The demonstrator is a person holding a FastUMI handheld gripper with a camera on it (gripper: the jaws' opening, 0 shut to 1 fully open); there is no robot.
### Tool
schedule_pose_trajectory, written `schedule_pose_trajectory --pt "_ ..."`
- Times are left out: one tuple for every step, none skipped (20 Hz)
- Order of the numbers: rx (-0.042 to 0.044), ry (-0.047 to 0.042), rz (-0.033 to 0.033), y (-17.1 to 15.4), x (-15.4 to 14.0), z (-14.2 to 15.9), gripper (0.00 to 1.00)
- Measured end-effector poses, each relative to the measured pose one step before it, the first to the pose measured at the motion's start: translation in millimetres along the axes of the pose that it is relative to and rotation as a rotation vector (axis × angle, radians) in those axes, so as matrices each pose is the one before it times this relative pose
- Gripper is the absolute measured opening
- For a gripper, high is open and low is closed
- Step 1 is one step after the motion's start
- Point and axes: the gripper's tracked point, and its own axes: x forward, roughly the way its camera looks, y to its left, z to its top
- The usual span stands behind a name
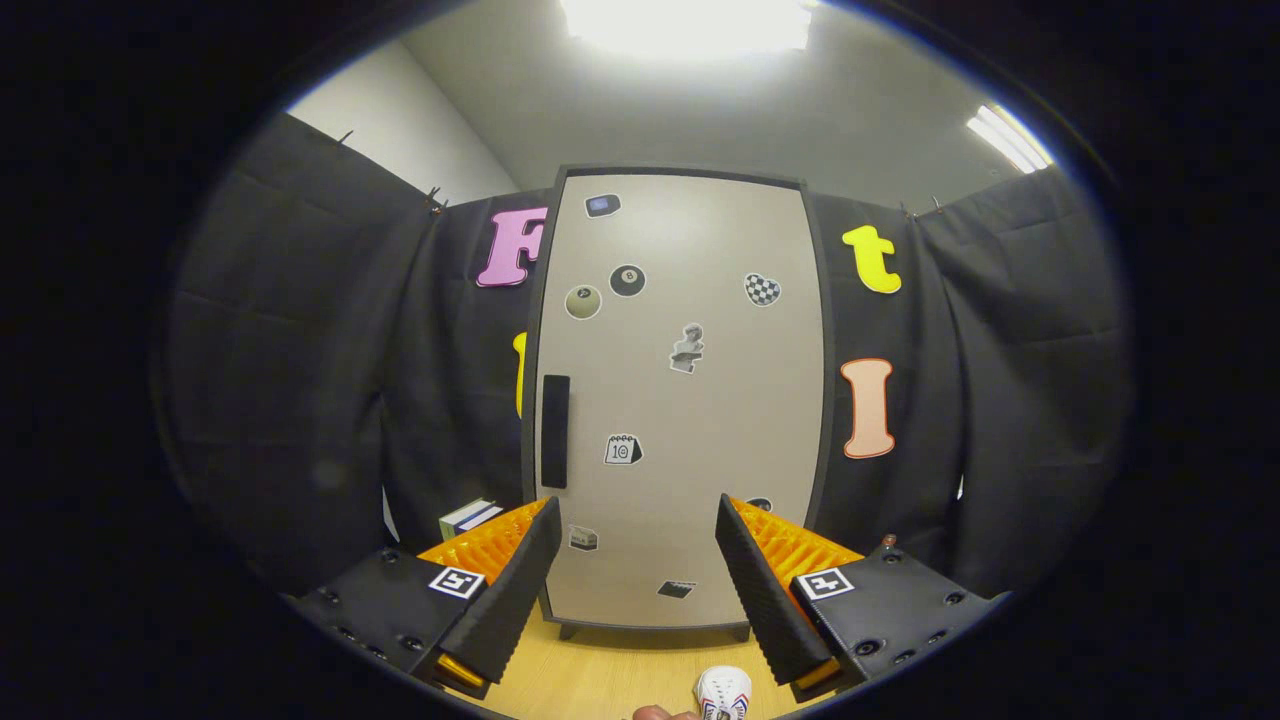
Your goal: Open the shoe cabinet door, grab the shoes and put them into the shoe cabinet, then close the shoe cabinet door.
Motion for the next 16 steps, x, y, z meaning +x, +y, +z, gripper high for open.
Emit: schedule_pose_trajectory --pt "0.00465 0.01412 0.00275 2.11 8.66 0.37 0.97" --pt "0.00787 0.00840 0.00099 0.67 9.49 2.28 0.97" --pt "0.00227 -0.00126 0.00112 1.49 10.44 4.29 0.98" --pt "-0.00418 -0.00037 0.00379 3.25 9.16 3.27 0.97" --pt "-0.00705 0.00052 0.00262 2.46 10.88 3.72 0.97" --pt "-0.00504 0.00425 -0.00138 -0.22 10.74 3.39 0.97" --pt "0.00016 -0.00040 0.00473 1.24 10.89 5.48 0.97" --pt "0.00241 0.00268 0.00622 3.55 10.10 3.30 0.97" --pt "0.00343 0.00310 0.01045 3.97 10.88 3.21 0.97" --pt "0.00224 0.00080 0.01145 4.74 9.81 3.30 0.97" --pt "-0.00516 -0.00071 0.00482 4.36 9.30 3.07 0.97" --pt "-0.01272 -0.00273 -0.00016 3.56 9.27 2.21 0.97" --pt "-0.01560 -0.00397 0.00636 5.98 8.54 2.93 0.97" --pt "-0.01373 -0.00254 0.00534 5.60 7.23 1.83 0.97" --pt "-0.01021 -0.00032 0.00713 6.10 6.49 1.50 0.97" --pt "-0.00797 0.00420 0.00726 5.82 6.20 -0.37 0.97"
